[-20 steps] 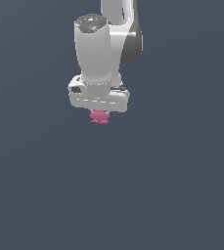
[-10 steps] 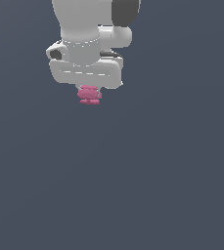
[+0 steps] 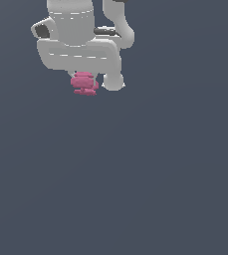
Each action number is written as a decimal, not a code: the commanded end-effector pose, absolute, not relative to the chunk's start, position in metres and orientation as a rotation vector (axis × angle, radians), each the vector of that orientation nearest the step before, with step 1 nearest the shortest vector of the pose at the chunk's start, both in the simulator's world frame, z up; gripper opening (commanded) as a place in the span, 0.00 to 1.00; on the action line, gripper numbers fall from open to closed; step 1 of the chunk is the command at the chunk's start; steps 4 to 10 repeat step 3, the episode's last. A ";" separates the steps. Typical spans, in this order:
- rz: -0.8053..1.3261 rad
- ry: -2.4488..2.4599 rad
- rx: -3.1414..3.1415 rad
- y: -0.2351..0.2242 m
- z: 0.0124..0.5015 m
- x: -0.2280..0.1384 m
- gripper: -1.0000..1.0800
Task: Pick up the object and move it to a goal position.
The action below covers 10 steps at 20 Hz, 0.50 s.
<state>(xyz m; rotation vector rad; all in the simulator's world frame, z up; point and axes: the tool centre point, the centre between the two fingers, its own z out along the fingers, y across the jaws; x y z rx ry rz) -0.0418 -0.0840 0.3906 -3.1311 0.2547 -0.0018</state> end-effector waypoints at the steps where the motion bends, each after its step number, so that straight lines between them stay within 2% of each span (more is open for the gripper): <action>1: 0.000 0.254 -3.131 -0.085 0.395 -0.041 0.00; 10: 0.000 0.254 -3.131 -0.085 0.396 -0.041 0.00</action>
